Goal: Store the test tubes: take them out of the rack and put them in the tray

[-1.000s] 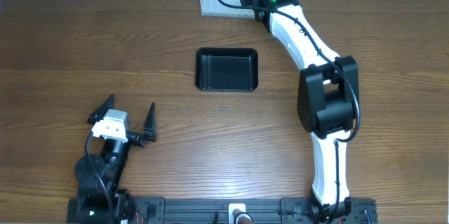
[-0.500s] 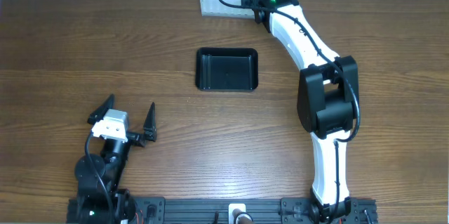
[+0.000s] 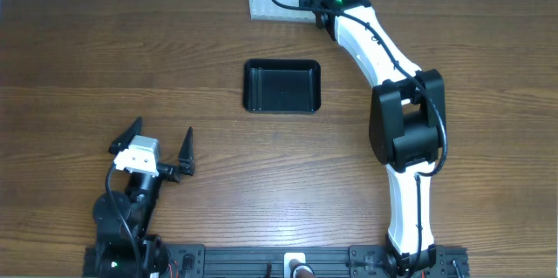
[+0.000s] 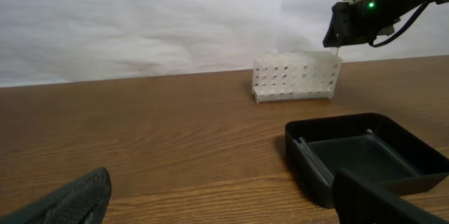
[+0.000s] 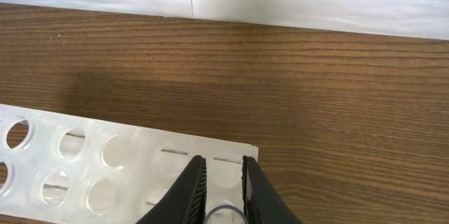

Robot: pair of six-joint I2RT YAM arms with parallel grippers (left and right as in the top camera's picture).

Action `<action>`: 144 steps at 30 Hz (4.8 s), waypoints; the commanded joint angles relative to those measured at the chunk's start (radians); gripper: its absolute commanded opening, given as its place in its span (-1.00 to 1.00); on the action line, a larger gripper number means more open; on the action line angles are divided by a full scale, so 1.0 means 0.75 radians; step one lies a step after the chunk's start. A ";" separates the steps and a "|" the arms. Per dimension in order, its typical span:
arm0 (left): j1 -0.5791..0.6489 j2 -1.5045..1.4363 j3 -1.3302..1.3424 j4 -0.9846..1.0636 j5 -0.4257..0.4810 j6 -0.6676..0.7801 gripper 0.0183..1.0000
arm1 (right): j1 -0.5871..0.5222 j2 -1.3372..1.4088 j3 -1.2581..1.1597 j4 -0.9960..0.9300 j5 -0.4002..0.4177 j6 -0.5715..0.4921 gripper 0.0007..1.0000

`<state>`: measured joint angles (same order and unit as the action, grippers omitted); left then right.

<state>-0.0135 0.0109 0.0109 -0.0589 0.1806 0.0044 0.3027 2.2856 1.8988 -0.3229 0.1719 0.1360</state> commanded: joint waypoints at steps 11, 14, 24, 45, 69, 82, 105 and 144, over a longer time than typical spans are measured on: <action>0.007 -0.006 -0.007 -0.002 0.013 0.014 1.00 | 0.024 -0.382 0.140 -0.045 0.002 0.012 -0.74; 0.007 -0.006 -0.007 -0.002 0.013 0.014 1.00 | 0.040 -0.488 0.140 -0.071 -0.002 0.046 -0.74; 0.007 -0.006 -0.007 -0.002 0.013 0.014 1.00 | 0.145 -0.501 0.138 -0.697 -0.322 0.156 -0.81; 0.007 -0.006 -0.007 -0.002 0.013 0.014 1.00 | 0.208 -0.002 0.137 -0.952 -0.323 0.373 -0.82; 0.007 -0.006 -0.007 -0.002 0.012 0.014 1.00 | 0.235 0.060 0.137 -0.956 -0.297 0.386 -0.64; 0.007 -0.006 -0.007 -0.002 0.012 0.014 1.00 | 0.228 0.026 0.137 -0.903 -0.297 0.322 0.04; 0.007 -0.006 -0.007 -0.002 0.013 0.014 1.00 | -0.248 -0.797 -0.022 -0.531 -0.068 -0.273 0.99; 0.007 -0.006 -0.007 -0.002 0.013 0.014 1.00 | -0.411 -2.731 -2.525 0.917 -0.006 -0.133 0.99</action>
<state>-0.0135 0.0113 0.0109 -0.0593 0.1802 0.0044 -0.0006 0.2821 0.0166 0.3923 0.1295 0.0254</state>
